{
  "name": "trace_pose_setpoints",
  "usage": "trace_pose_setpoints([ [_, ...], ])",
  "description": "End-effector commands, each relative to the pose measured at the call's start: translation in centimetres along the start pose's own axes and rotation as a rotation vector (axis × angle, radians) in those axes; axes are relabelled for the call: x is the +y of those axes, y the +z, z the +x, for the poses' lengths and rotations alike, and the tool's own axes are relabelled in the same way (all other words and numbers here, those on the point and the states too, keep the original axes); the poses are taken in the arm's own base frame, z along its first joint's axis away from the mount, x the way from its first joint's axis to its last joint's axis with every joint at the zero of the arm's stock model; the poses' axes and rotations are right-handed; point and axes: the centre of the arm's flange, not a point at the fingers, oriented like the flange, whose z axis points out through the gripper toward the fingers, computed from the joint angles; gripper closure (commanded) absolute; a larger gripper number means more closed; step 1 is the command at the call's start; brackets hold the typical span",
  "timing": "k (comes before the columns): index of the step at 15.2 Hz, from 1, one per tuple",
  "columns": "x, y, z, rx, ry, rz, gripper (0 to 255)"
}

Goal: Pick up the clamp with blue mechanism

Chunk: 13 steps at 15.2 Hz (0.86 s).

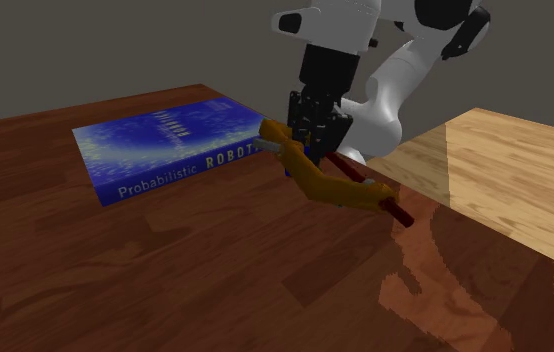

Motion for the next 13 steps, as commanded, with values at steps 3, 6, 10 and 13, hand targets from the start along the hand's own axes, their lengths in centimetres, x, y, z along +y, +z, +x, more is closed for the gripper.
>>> trace_pose_setpoints([
  [3, -0.2, -2.0, 0.5, 0.000, 0.000, 0.000, 255],
  [6, -0.2, -3.5, 0.9, 0.000, 0.000, 0.000, 255],
  [10, -0.3, -5.6, 1.4, 0.000, 0.000, 0.000, 255],
  [13, -0.3, -6.2, 1.5, 0.000, 0.000, 0.000, 255],
])
